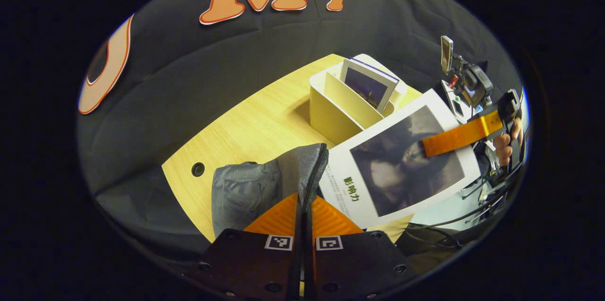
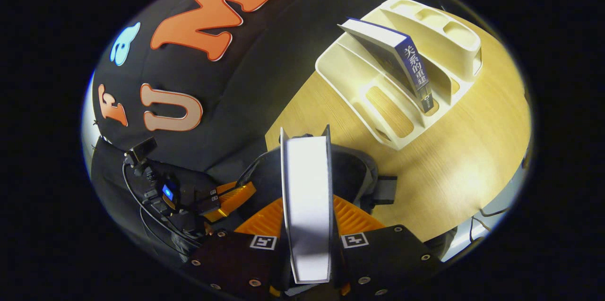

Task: Open the schoolbag, grab two books from the bookshelf and put them into the schoolbag.

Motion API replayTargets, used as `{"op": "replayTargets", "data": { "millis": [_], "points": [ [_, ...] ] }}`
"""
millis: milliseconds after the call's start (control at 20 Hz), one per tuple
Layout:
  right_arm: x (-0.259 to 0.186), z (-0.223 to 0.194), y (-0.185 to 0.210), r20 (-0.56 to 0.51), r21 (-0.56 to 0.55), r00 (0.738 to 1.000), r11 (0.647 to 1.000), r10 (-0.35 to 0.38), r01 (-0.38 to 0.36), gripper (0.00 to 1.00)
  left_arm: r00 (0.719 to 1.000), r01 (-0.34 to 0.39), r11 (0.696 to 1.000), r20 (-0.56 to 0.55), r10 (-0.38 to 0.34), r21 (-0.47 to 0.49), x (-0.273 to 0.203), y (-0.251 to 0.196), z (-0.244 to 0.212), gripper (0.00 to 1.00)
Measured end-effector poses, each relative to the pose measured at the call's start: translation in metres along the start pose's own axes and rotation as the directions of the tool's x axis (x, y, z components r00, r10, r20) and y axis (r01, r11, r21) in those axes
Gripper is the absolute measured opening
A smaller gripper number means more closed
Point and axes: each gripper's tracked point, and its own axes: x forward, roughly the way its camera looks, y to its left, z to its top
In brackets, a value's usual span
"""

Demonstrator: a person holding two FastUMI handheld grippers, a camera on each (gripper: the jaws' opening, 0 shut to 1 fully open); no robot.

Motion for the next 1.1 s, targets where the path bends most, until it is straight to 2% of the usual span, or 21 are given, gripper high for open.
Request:
{"op": "replayTargets", "data": {
  "millis": [200, 400, 900, 950, 1000, 1100],
  "points": [
    [0.047, -0.023, -0.001, -0.024, 0.104, 0.998, 0.993, 0.057, -0.054, 0.35, 0.999, -0.029, 1.000, 0.020, 0.029, -0.009, -0.003, 0.000, 0.004, 0.04],
    [0.085, -0.033, -0.004, -0.007, 0.158, 0.995, 0.982, 0.103, -0.100, 0.35, 0.998, -0.031, 0.999, 0.045, 0.031, -0.014, -0.008, -0.006, 0.006, 0.04],
    [0.152, -0.057, -0.003, 0.022, 0.173, 0.991, 0.976, 0.135, -0.136, 0.35, 0.997, 0.008, 0.998, 0.080, -0.003, -0.064, -0.009, -0.021, 0.010, 0.04],
    [0.156, -0.058, -0.003, 0.026, 0.176, 0.991, 0.976, 0.128, -0.131, 0.45, 0.997, 0.011, 0.997, 0.083, -0.005, -0.073, -0.008, -0.022, 0.010, 0.04],
    [0.162, -0.059, -0.004, 0.027, 0.177, 0.991, 0.975, 0.133, -0.136, 0.35, 0.996, 0.015, 0.996, 0.088, -0.007, -0.083, -0.008, -0.023, 0.011, 0.04],
    [0.168, -0.065, -0.001, 0.013, 0.173, 0.991, 0.976, 0.132, -0.132, 0.36, 0.995, -0.001, 0.996, 0.095, 0.010, -0.086, -0.006, -0.021, 0.014, 0.04]
  ]
}}
